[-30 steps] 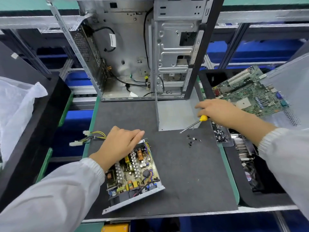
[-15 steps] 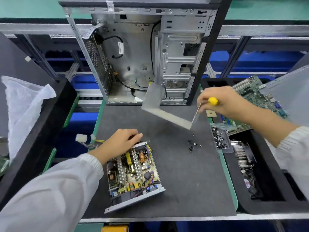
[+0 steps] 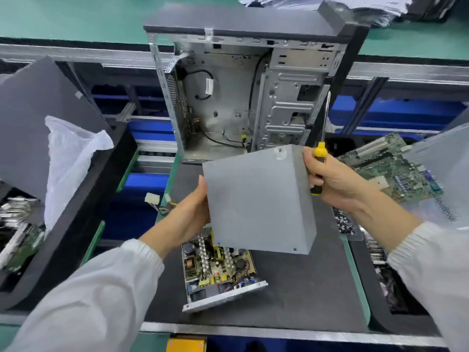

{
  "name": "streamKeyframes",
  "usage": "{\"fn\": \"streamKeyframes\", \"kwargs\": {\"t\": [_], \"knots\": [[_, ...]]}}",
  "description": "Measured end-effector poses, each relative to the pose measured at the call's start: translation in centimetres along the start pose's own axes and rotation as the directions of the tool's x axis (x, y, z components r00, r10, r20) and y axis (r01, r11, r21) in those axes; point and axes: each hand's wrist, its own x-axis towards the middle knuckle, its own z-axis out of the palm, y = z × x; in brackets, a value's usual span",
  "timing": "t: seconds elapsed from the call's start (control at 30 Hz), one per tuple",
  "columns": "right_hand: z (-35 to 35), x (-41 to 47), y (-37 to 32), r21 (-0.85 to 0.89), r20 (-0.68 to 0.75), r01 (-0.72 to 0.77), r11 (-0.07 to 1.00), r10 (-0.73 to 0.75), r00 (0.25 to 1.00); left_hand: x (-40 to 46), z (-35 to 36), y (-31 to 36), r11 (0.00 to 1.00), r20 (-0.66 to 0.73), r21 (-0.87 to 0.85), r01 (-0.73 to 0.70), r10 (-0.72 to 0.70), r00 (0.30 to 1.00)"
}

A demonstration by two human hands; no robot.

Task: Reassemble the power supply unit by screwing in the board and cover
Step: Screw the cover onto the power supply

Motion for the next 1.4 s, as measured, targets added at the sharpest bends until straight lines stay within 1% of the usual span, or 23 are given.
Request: {"fn": "streamKeyframes", "kwargs": {"t": [0.07,0.13,0.2,0.3,0.37,0.43,0.47,0.5,0.53,0.57,0.6,0.67,0.7,0.77,0.87,1.03,1.1,1.17,1.2,1.23,1.27,1.33,1.4], "knots": [[0.4,0.7,1.6,0.173,-0.072,-0.100,0.980,0.114,0.991,-0.9,0.0,0.3,0.997,-0.105,-0.063,0.038,-0.045,0.993],[1.1,1.1,3.7,0.220,-0.138,-0.255,0.942,0.289,0.947,-2.0,-0.3,0.8,0.997,-0.161,-0.037,0.064,-0.069,0.984],[1.9,1.2,6.5,0.159,-0.194,-0.385,0.909,0.411,0.891,-3.7,-0.6,0.8,0.995,-0.200,-0.016,0.099,-0.100,0.975],[3.0,0.4,9.8,0.055,-0.292,-0.487,0.872,0.481,0.827,-6.6,-0.6,-0.3,0.975,-0.226,0.034,0.220,-0.207,0.952],[3.5,0.0,11.5,0.036,-0.300,-0.478,0.878,0.465,0.833,-8.0,-0.4,-1.4,0.963,-0.274,0.069,0.262,-0.234,0.933],[3.9,-0.2,12.9,0.061,-0.316,-0.453,0.890,0.447,0.837,-8.7,0.0,-2.2,0.964,-0.334,0.025,0.265,-0.242,0.911],[4.0,-0.3,13.6,0.103,-0.323,-0.436,0.894,0.445,0.835,-8.8,0.0,-2.6,0.963,-0.375,0.000,0.269,-0.250,0.893],[4.6,-0.4,13.9,0.135,-0.316,-0.414,0.900,0.435,0.843,-8.9,-0.1,-3.0,0.961,-0.420,-0.011,0.278,-0.257,0.871],[5.0,-0.4,14.3,0.130,-0.285,-0.381,0.915,0.403,0.870,-9.0,-0.4,-3.3,0.957,-0.459,-0.004,0.290,-0.259,0.850],[5.4,-0.6,14.9,0.069,-0.271,-0.364,0.929,0.368,0.889,-9.3,-0.6,-3.7,0.954,-0.486,0.009,0.301,-0.259,0.835],[5.9,-0.6,15.1,-0.032,-0.279,-0.355,0.934,0.333,0.901,-9.5,-1.1,-3.9,0.951,-0.498,0.032,0.309,-0.252,0.829],[6.6,-0.7,15.4,-0.154,-0.324,-0.328,0.932,0.266,0.908,-9.8,-1.7,-4.4,0.937,-0.478,0.053,0.345,-0.280,0.833],[6.6,-0.6,15.7,-0.174,-0.325,-0.308,0.935,0.241,0.915,-9.8,-1.9,-4.8,0.928,-0.457,0.051,0.369,-0.306,0.835],[6.9,-0.6,15.8,-0.194,-0.315,-0.268,0.944,0.199,0.928,-9.7,-2.0,-5.6,0.919,-0.430,0.022,0.393,-0.346,0.834],[6.9,-0.7,15.5,-0.228,-0.324,-0.249,0.941,0.168,0.931,-9.4,-2.1,-7.0,0.926,-0.422,-0.064,0.371,-0.362,0.831],[6.7,-0.7,15.4,-0.287,-0.311,-0.219,0.933,0.125,0.942,-9.7,-1.9,-7.7,0.921,-0.413,0.003,0.389,-0.353,0.840],[6.7,-1.0,15.6,-0.328,-0.294,-0.192,0.925,0.094,0.951,-8.9,-1.6,-7.9,0.909,-0.442,0.024,0.417,-0.365,0.819],[6.3,-1.0,16.1,-0.461,-0.293,-0.177,0.869,0.039,0.955,-8.4,-1.7,-8.3,0.914,-0.492,0.011,0.406,-0.349,0.798],[6.0,-0.9,16.5,-0.550,-0.296,-0.177,0.816,0.008,0.955,-8.4,-1.9,-8.6,0.920,-0.514,0.060,0.387,-0.304,0.802],[5.6,-0.8,16.7,-0.633,-0.296,-0.182,0.753,-0.019,0.955,-8.4,-2.1,-8.8,0.909,-0.508,0.161,0.384,-0.257,0.822],[5.3,-0.7,16.9,-0.682,-0.293,-0.181,0.708,-0.038,0.955,-8.8,-2.4,-9.0,0.881,-0.472,0.271,0.387,-0.229,0.851],[5.1,-0.7,16.9,-0.700,-0.268,-0.142,0.700,-0.072,0.961,-9.4,-2.7,-9.2,0.800,-0.419,0.438,0.409,-0.221,0.881],[5.4,-0.7,16.6,-0.718,-0.251,-0.125,0.685,-0.087,0.964,-9.9,-2.8,-9.5,0.755,-0.409,0.525,0.393,-0.181,0.894]]}}
